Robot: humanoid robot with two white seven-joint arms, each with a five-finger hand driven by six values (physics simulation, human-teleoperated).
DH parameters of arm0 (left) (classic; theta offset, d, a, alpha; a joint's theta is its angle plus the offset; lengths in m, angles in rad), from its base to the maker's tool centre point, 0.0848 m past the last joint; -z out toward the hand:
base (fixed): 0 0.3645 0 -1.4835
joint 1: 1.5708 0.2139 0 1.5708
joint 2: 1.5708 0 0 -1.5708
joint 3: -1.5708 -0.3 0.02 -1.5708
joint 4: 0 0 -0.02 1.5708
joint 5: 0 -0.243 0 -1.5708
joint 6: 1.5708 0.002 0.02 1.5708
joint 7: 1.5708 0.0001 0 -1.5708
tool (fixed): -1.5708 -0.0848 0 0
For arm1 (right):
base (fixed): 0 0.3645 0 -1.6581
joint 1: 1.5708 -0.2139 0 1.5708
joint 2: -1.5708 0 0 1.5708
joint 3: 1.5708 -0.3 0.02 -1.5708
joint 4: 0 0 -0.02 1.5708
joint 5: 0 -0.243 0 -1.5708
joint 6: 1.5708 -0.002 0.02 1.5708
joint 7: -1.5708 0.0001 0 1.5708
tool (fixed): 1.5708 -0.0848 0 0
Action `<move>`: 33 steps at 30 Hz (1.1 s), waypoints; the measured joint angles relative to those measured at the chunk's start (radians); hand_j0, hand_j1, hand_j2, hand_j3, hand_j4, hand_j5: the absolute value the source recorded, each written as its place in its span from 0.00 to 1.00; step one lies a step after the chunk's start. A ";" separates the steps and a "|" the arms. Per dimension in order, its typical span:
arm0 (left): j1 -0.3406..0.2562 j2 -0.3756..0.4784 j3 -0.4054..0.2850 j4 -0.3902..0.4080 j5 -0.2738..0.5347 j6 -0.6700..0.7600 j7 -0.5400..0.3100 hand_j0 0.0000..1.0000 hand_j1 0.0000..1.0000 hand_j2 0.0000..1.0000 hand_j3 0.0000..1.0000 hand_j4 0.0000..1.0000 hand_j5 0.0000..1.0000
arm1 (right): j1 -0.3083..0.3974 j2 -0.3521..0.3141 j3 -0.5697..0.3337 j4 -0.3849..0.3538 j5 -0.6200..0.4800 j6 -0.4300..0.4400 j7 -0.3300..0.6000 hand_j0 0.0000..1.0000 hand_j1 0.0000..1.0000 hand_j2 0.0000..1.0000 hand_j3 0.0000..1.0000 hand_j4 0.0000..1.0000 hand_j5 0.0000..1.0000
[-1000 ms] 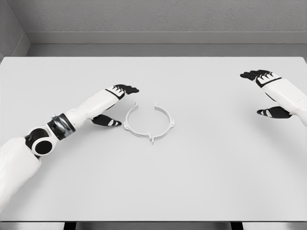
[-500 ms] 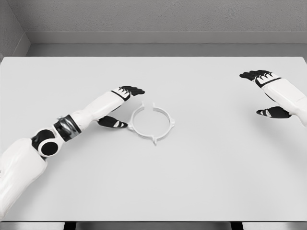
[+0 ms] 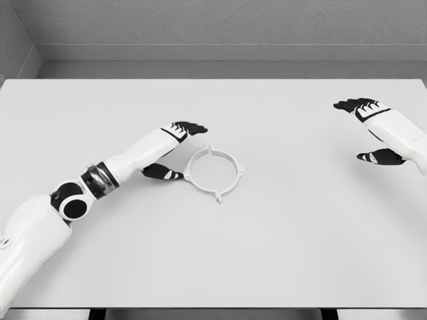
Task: Assemble PVC drainage pipe clamps
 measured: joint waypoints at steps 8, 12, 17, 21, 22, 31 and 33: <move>0.000 -0.016 0.000 -0.001 -0.005 0.000 0.000 1.00 1.00 1.00 1.00 1.00 1.00 | -0.002 0.003 0.003 -0.008 -0.007 0.000 0.000 1.00 1.00 1.00 1.00 1.00 1.00; 0.000 -0.020 0.000 -0.001 -0.007 0.000 0.000 1.00 1.00 1.00 1.00 1.00 1.00 | -0.002 0.005 0.004 -0.010 -0.011 0.000 0.000 1.00 1.00 1.00 1.00 1.00 1.00; -0.014 0.001 0.007 0.004 -0.006 0.000 0.000 1.00 1.00 1.00 1.00 1.00 1.00 | -0.002 0.006 0.005 -0.012 -0.012 0.000 0.000 1.00 1.00 1.00 1.00 1.00 1.00; -0.046 0.086 0.015 0.004 0.000 0.000 0.000 1.00 1.00 1.00 1.00 1.00 1.00 | -0.002 0.007 0.006 -0.013 -0.012 0.000 0.000 1.00 1.00 1.00 1.00 1.00 1.00; -0.060 0.115 0.018 0.003 0.003 0.000 0.000 1.00 1.00 1.00 1.00 1.00 1.00 | -0.003 0.007 0.006 -0.013 -0.012 0.000 0.000 1.00 1.00 1.00 1.00 1.00 1.00; -0.031 0.400 0.051 0.008 0.067 0.000 0.009 1.00 1.00 1.00 1.00 1.00 1.00 | 0.000 0.006 0.003 -0.012 -0.012 0.000 0.000 1.00 1.00 1.00 1.00 1.00 1.00; -0.023 0.440 0.064 0.022 0.101 0.000 0.010 1.00 1.00 1.00 1.00 1.00 1.00 | 0.000 0.006 0.002 -0.012 -0.012 0.000 0.000 1.00 1.00 1.00 1.00 1.00 1.00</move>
